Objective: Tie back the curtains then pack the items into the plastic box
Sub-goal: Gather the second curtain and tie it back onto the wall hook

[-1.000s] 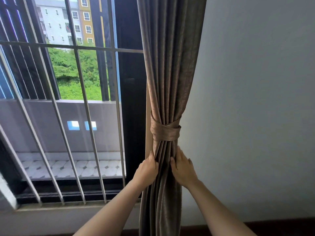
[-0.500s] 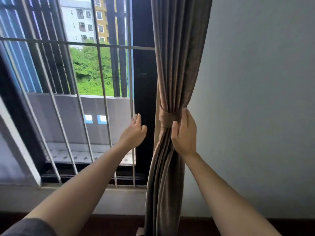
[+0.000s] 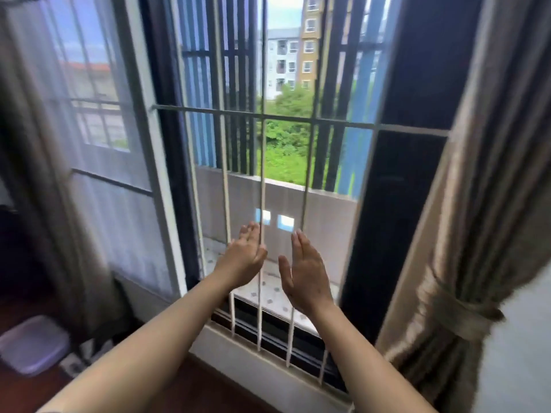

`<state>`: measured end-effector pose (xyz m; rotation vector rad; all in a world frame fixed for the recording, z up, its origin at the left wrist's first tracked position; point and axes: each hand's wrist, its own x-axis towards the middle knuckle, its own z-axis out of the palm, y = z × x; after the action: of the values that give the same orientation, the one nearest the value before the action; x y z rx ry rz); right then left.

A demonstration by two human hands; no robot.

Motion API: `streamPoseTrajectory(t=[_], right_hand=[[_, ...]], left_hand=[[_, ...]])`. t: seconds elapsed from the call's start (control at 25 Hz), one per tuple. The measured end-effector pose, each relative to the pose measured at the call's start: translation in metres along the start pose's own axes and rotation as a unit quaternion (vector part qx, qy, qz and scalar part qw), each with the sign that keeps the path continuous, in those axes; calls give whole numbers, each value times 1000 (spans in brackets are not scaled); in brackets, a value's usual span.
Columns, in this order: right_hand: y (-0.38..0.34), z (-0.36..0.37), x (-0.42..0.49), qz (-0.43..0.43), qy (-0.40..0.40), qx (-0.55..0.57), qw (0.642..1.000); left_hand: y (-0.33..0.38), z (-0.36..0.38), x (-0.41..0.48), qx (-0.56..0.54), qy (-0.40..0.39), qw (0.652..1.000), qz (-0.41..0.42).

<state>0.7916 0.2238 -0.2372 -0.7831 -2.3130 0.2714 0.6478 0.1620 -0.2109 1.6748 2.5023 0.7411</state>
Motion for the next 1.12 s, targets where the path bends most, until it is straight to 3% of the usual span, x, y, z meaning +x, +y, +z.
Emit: streamPoseTrajectory(t=[0.36,0.56,0.8,1.12], right_hand=[[-101,61,156,-130,-137,47,981],[-191,138,224,-199,-147,96,964],[-319,246,282,-196,-171,156,953],[-430,367,313,-222,-239,222,919]], left_hand=[[-124,-113,46,56,5,981,-184],[-220,-178,53,95,49,966,-236],[-362,-249,41,121,55,946,-296],[-512,-294,15,85,84,916,-384]])
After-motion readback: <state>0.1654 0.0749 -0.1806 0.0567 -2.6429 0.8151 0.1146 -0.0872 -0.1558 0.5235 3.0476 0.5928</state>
